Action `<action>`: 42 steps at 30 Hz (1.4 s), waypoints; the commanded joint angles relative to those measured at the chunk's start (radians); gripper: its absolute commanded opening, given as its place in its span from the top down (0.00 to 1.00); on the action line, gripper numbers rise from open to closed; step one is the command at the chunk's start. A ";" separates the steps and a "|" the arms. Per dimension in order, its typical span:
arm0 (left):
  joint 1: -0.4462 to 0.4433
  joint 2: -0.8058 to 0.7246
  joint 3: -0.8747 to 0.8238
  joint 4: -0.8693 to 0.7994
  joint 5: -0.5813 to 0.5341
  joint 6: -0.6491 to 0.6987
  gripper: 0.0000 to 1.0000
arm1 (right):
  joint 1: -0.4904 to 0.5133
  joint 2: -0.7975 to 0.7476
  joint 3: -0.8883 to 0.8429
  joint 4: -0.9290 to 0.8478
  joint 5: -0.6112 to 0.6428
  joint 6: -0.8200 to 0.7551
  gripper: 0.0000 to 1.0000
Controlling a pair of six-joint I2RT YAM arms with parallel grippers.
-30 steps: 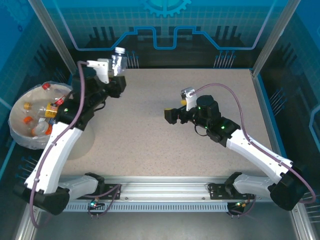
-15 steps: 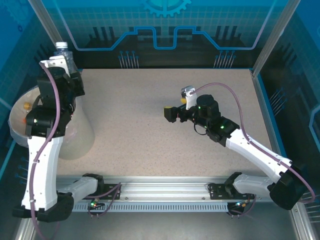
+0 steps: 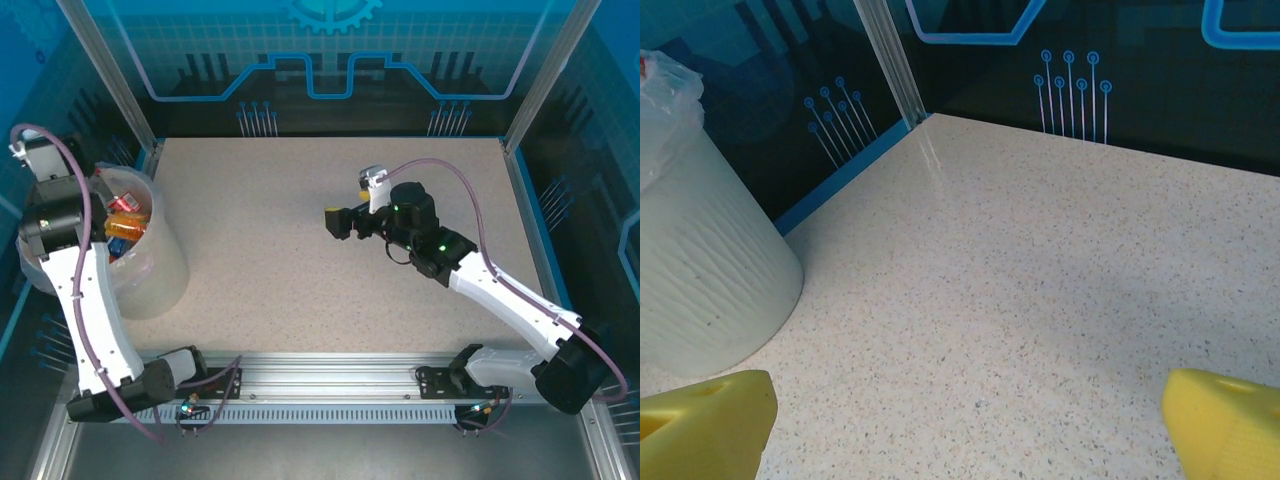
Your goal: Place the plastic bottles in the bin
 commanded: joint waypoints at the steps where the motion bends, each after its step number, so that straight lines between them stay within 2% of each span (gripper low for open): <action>1: 0.122 0.023 0.017 -0.045 0.125 -0.048 0.50 | 0.013 0.019 0.047 -0.005 -0.011 -0.018 0.00; 5: 0.225 0.046 -0.024 -0.018 0.167 -0.062 0.47 | 0.013 0.035 0.072 -0.016 -0.020 -0.023 0.00; 13: 0.328 0.095 -0.039 -0.050 0.201 -0.099 0.42 | 0.014 0.060 0.091 -0.023 -0.031 -0.019 0.00; 15: 0.379 0.101 -0.033 -0.046 0.273 -0.102 0.42 | 0.013 0.070 0.102 -0.031 -0.035 -0.024 0.00; 17: 0.410 0.117 0.013 -0.097 0.402 -0.089 0.42 | 0.013 0.082 0.118 -0.043 -0.037 -0.029 0.00; 19: 0.410 0.160 0.097 -0.212 0.492 -0.052 0.42 | 0.013 0.095 0.138 -0.058 -0.038 -0.031 0.00; 21: 0.410 0.200 0.168 -0.315 0.528 -0.019 0.42 | 0.014 0.112 0.162 -0.078 -0.043 -0.031 0.00; 26: 0.410 0.251 0.311 -0.430 0.502 -0.021 0.43 | 0.014 0.163 0.237 -0.142 -0.076 -0.052 0.00; 29: 0.410 0.274 0.323 -0.472 0.497 -0.004 0.43 | 0.015 0.190 0.279 -0.187 -0.088 -0.060 0.00; 34: 0.426 0.221 0.220 -0.444 0.384 0.001 0.39 | 0.017 0.199 0.283 -0.185 -0.090 -0.042 0.00; 37: 0.467 0.200 0.178 -0.353 0.346 -0.026 0.38 | 0.017 0.205 0.274 -0.181 -0.092 -0.024 0.00; 42: 0.504 0.120 0.089 -0.101 0.433 -0.051 0.41 | 0.024 0.212 0.261 -0.172 -0.084 -0.013 0.00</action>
